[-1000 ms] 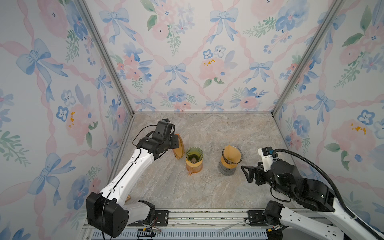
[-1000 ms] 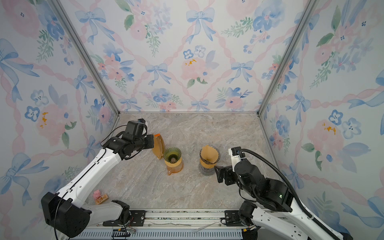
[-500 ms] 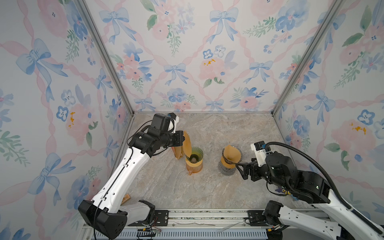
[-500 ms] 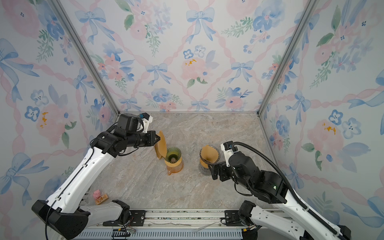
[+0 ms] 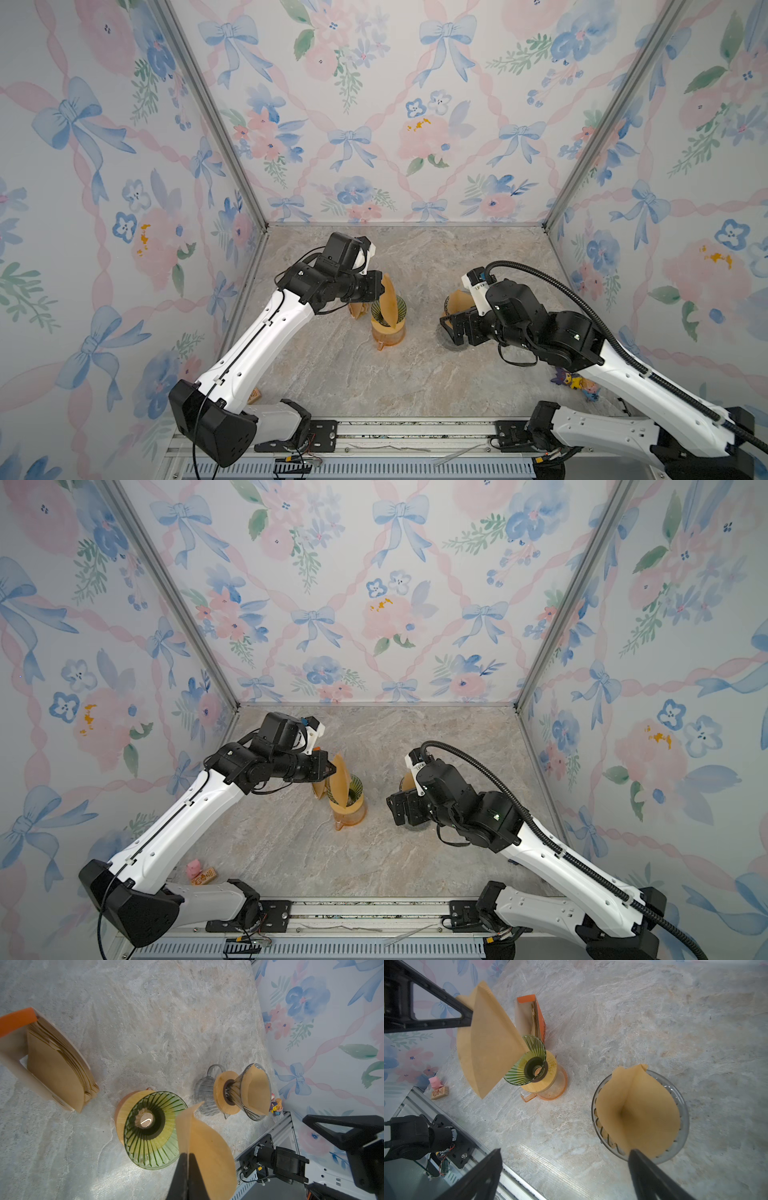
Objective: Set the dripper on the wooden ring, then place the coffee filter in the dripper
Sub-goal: 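Lower the filter into the green dripper with the left gripper while the right approaches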
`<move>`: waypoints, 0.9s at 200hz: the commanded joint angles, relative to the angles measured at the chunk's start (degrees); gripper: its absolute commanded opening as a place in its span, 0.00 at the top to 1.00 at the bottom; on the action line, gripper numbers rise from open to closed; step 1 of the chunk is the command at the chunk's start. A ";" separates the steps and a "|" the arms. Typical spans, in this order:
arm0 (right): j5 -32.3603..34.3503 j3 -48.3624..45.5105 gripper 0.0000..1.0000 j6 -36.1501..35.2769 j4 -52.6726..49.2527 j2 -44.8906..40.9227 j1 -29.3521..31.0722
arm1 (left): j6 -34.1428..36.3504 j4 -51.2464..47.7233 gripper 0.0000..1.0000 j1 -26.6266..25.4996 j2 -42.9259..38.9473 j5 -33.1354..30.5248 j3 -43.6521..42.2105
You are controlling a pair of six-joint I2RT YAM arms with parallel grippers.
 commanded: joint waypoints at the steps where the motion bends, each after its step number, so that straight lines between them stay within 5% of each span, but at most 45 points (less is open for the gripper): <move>1: -1.50 2.28 0.04 -0.04 2.07 0.64 -0.39 | -0.70 -1.08 1.00 -0.23 1.32 0.23 -1.42; 86: -3.79 6.62 0.04 -0.28 4.10 6.91 -0.15 | -1.85 1.13 0.93 -0.39 3.64 -1.57 -4.61; 147: -3.28 9.67 0.04 -0.27 4.60 13.01 0.48 | -2.12 3.98 0.65 -1.40 2.45 -6.31 -5.06; 180: -3.73 11.36 0.04 -0.46 5.56 16.53 0.57 | -1.50 6.27 0.59 -4.42 -2.65 -12.09 -7.78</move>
